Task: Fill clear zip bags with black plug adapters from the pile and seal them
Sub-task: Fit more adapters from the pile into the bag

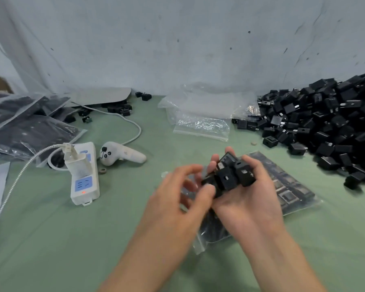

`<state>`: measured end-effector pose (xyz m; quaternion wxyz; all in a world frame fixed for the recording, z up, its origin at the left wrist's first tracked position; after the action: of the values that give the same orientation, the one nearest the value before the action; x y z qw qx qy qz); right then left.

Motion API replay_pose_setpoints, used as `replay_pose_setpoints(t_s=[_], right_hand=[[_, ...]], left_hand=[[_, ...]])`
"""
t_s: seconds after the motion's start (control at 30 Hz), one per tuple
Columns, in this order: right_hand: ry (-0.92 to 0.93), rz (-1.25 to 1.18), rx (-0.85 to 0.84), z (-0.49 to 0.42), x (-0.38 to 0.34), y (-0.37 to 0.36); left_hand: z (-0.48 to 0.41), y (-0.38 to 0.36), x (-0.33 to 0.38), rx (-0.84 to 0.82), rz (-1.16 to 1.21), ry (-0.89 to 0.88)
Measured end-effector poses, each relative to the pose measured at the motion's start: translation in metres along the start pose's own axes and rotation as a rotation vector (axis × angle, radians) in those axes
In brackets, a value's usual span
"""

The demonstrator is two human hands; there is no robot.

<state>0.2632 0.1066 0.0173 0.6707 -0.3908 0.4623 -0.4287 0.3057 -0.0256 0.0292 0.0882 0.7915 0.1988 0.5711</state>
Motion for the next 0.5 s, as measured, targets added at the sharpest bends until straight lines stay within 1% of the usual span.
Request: replay_pose_setpoints(t_s=[0.07, 0.13, 0.2, 0.27, 0.3, 0.37, 0.4, 0.43, 0.5], right_hand=[[-0.05, -0.008, 0.011, 0.003, 0.012, -0.001], [-0.059, -0.04, 0.05, 0.004, 0.014, 0.0], [-0.037, -0.062, 0.077, 0.004, 0.01, 0.001], [-0.019, -0.09, 0.088, 0.003, 0.005, 0.001], [-0.012, -0.109, 0.096, 0.002, 0.002, 0.001], [0.029, -0.131, 0.117, 0.002, -0.008, 0.003], [0.06, -0.131, 0.13, 0.001, -0.015, 0.005], [0.089, -0.129, 0.141, 0.001, -0.021, 0.006], [0.122, -0.13, 0.151, -0.001, -0.031, 0.008]], left_hand=[[0.004, -0.014, 0.0, -0.001, -0.069, -0.086], [0.008, -0.017, -0.002, 0.014, -0.047, -0.064], [0.01, -0.017, -0.001, 0.014, 0.041, -0.016], [0.007, -0.008, -0.005, 0.07, 0.184, 0.082], [0.003, 0.002, -0.012, 0.131, 0.23, 0.144], [-0.001, 0.025, -0.034, 0.232, 0.238, 0.284], [0.0, 0.034, -0.045, 0.235, 0.211, 0.368], [0.002, 0.038, -0.055, 0.199, 0.195, 0.448], [0.006, 0.03, -0.06, 0.043, 0.222, 0.531]])
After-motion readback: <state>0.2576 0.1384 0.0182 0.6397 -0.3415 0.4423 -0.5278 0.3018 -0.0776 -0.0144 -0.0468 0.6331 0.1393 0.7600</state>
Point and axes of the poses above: each hand's wrist, its own z-axis away from the middle knuckle, its own y-axis out of the back of the hand, x = y × z, the point moved 3 cm from there along -z, towards the middle knuckle, and after that the axes turned 7 degrees about x, right-handed, at the moved point
